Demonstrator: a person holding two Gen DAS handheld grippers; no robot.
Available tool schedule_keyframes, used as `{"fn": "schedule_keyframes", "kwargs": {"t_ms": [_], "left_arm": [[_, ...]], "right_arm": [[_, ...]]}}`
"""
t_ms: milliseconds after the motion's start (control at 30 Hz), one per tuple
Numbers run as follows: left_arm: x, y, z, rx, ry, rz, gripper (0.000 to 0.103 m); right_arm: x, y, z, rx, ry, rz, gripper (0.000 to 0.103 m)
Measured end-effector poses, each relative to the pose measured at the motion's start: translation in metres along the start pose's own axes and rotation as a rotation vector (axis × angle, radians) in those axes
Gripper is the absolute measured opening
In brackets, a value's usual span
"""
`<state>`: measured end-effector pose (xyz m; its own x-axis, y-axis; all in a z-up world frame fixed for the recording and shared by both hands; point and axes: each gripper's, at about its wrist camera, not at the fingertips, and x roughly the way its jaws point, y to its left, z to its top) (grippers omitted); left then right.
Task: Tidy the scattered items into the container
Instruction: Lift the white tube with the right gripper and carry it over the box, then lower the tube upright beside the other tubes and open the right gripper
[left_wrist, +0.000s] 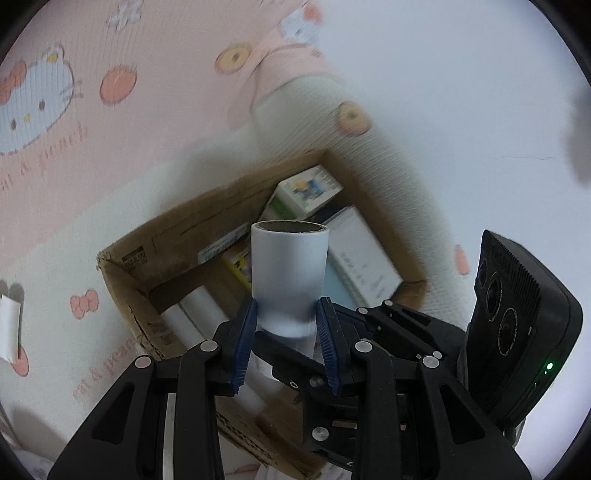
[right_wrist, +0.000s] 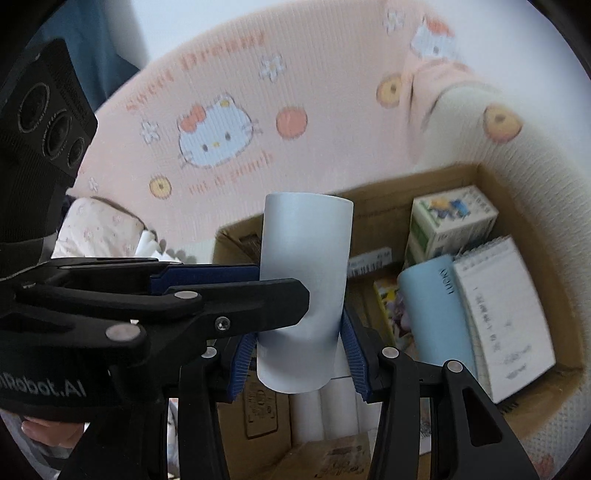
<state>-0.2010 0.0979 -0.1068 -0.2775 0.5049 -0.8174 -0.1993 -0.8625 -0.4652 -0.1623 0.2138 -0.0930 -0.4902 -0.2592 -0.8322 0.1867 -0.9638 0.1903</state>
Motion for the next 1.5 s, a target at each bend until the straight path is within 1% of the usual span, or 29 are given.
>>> {"fn": "schedule_keyframes", "kwargs": {"t_ms": [133, 267, 400, 533, 600, 733, 800, 867, 1000, 1100, 1200, 1300, 1367, 1500], "left_arm": [[0.022, 0.006, 0.007, -0.027, 0.054, 0.035, 0.035], [0.039, 0.002, 0.011, -0.020, 0.085, 0.057, 0.035], [0.053, 0.001, 0.016, -0.027, 0.118, 0.060, 0.035], [0.068, 0.008, 0.019, -0.080, 0.165, 0.045, 0.035], [0.075, 0.012, 0.018, -0.108, 0.189, 0.047, 0.035], [0.088, 0.023, 0.015, -0.151, 0.240, 0.053, 0.035], [0.091, 0.027, 0.014, -0.171, 0.247, 0.057, 0.035], [0.095, 0.033, 0.013, -0.199, 0.254, 0.046, 0.035], [0.097, 0.034, 0.014, -0.199, 0.254, 0.050, 0.035], [0.098, 0.038, 0.015, -0.220, 0.254, 0.054, 0.035], [0.093, 0.040, 0.015, -0.237, 0.242, 0.053, 0.035], [0.081, 0.042, 0.015, -0.242, 0.214, 0.035, 0.035], [0.071, 0.047, 0.016, -0.246, 0.188, 0.021, 0.035], [0.053, 0.054, 0.015, -0.255, 0.154, -0.030, 0.035]], "right_arm": [[0.026, -0.012, 0.004, -0.010, 0.090, 0.014, 0.043], [0.039, -0.026, 0.007, 0.009, 0.134, 0.000, 0.042], [0.047, -0.045, 0.010, 0.064, 0.185, 0.021, 0.042], [0.057, -0.051, 0.011, 0.071, 0.229, 0.002, 0.042], [0.065, -0.051, 0.010, 0.063, 0.270, -0.006, 0.042], [0.081, -0.055, 0.006, 0.068, 0.339, 0.014, 0.042], [0.089, -0.059, 0.004, 0.094, 0.365, 0.028, 0.042], [0.094, -0.061, 0.003, 0.102, 0.386, 0.023, 0.042], [0.100, -0.066, 0.004, 0.136, 0.402, 0.025, 0.041], [0.104, -0.070, 0.004, 0.176, 0.415, 0.040, 0.041], [0.105, -0.073, 0.006, 0.200, 0.420, 0.060, 0.041], [0.103, -0.076, 0.007, 0.227, 0.420, 0.083, 0.041], [0.103, -0.076, 0.008, 0.224, 0.420, 0.057, 0.041], [0.107, -0.068, 0.011, 0.165, 0.443, -0.051, 0.041]]}}
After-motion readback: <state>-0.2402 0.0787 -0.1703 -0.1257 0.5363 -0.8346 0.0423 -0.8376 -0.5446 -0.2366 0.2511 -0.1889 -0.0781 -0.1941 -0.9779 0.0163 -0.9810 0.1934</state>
